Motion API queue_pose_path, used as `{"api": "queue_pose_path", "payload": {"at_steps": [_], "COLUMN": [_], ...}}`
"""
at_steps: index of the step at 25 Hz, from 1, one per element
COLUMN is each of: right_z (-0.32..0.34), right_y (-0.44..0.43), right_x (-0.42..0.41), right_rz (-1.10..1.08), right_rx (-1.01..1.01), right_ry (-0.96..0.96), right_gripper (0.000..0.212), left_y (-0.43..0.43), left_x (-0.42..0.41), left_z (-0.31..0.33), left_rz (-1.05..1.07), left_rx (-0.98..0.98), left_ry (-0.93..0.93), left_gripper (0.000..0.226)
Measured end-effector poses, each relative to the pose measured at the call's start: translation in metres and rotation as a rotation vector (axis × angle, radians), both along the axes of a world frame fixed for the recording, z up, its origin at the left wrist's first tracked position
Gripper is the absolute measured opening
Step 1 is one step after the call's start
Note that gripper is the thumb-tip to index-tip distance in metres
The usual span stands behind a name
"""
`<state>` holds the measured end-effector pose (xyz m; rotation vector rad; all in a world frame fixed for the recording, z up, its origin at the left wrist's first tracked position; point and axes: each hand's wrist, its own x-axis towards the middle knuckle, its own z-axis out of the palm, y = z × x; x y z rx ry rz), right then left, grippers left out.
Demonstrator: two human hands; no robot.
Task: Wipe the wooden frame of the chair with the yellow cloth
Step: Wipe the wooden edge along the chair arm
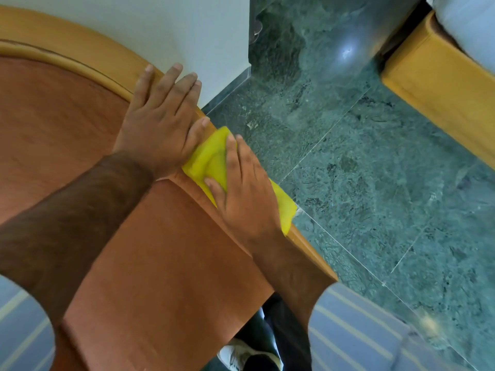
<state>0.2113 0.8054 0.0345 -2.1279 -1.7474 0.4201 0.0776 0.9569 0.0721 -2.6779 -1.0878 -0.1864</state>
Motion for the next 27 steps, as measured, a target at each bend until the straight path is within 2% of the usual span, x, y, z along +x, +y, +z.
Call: {"api": "queue_pose_path", "payload": {"at_steps": [4, 7, 10, 13, 17, 19, 23, 25, 27], "right_z": [-0.009, -0.011, -0.017, -0.016, -0.012, -0.013, -0.005, -0.001, -0.003], "right_y": [-0.115, -0.201, -0.239, -0.223, -0.147, -0.091, 0.015, 0.032, 0.014], "right_x": [0.042, 0.071, 0.081, 0.067, 0.04, 0.022, -0.008, -0.009, -0.002], "right_rz": [0.044, 0.03, 0.027, -0.043, -0.015, -0.018, -0.001, 0.035, 0.072], "right_rx": [-0.184, -0.219, -0.221, -0.244, -0.243, -0.188, 0.051, 0.122, 0.11], "right_ry": [-0.151, -0.165, -0.173, -0.198, -0.234, -0.179, 0.045, 0.086, 0.078], "right_gripper": [0.078, 0.077, 0.076, 0.075, 0.073, 0.074, 0.076, 0.076, 0.077], "left_y": [0.0, 0.0, 0.0, -0.002, -0.002, -0.002, -0.002, -0.003, -0.003], "left_x": [0.0, 0.0, 0.001, 0.002, 0.003, 0.004, 0.006, 0.005, 0.005], "left_z": [0.004, 0.003, 0.003, 0.004, 0.003, 0.002, 0.002, 0.004, 0.006], "left_rz": [-0.001, 0.004, 0.003, 0.016, 0.026, 0.037, 0.048, 0.046, 0.045], "left_rx": [0.003, 0.015, 0.023, 0.007, 0.017, 0.02, -0.01, -0.026, -0.037], "left_ry": [0.002, 0.002, 0.011, 0.026, 0.032, 0.033, 0.044, 0.052, 0.068], "left_gripper": [0.066, 0.065, 0.065, 0.066, 0.067, 0.067, 0.068, 0.068, 0.068]}}
